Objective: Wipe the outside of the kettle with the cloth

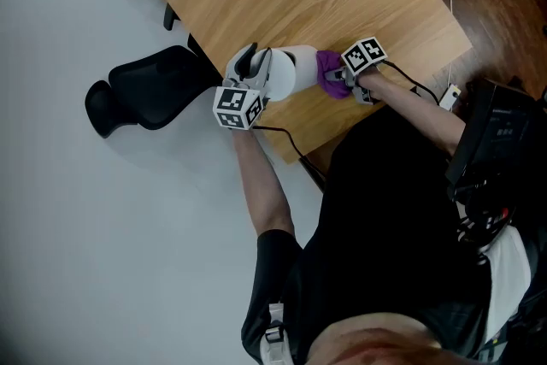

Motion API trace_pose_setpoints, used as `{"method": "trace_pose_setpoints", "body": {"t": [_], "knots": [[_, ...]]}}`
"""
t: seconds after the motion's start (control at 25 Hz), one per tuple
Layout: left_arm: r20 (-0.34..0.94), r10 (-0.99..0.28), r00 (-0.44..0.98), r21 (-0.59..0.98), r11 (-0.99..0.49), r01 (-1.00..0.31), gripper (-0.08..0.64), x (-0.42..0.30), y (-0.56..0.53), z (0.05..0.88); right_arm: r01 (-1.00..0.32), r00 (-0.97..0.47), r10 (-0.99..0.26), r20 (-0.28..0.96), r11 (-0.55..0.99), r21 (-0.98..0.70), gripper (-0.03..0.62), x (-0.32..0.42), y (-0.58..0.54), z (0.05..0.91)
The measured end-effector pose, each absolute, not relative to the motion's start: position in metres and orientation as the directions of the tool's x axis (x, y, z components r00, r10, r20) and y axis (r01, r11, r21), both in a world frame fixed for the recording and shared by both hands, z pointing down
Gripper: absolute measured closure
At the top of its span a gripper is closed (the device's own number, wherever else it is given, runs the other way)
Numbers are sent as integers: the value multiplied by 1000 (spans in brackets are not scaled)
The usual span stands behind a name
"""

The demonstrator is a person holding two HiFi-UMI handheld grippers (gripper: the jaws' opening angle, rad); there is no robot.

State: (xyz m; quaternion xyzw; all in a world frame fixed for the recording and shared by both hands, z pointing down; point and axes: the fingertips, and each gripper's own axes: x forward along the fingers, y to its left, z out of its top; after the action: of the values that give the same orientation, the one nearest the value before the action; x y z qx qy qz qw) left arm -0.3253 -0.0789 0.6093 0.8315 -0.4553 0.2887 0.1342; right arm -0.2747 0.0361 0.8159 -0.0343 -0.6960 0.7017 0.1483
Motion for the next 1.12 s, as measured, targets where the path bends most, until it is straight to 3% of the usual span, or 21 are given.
{"method": "trace_pose_setpoints", "body": {"t": [0.12,0.24,0.36,0.44,0.72,0.92,1.12], "knots": [[556,-733,393,24,-458,-889,505,-332,-77,596,-12,-984,176,9,-17,-1000,543,-256,17,764],[599,-728,334,-1,-418,-909,502,-334,-69,600,191,-975,113,-193,-22,-981,543,-240,4,695],[643,-714,278,-39,-394,-918,486,-334,-68,608,353,-933,130,-336,150,-923,545,-237,-11,629],[655,-711,258,-46,-378,-925,468,-334,-70,611,392,-918,154,-366,199,-898,545,-244,-12,612],[652,-712,261,-42,-377,-925,460,-325,-67,610,270,-943,154,-296,-171,-948,534,-264,15,649],[644,-722,252,-66,-380,-923,462,-321,-65,605,142,-965,208,-159,-92,-986,534,-269,18,713],[634,-733,247,-79,-380,-922,460,-319,-61,603,-131,-959,266,97,-115,-985,539,-273,34,801]]}}
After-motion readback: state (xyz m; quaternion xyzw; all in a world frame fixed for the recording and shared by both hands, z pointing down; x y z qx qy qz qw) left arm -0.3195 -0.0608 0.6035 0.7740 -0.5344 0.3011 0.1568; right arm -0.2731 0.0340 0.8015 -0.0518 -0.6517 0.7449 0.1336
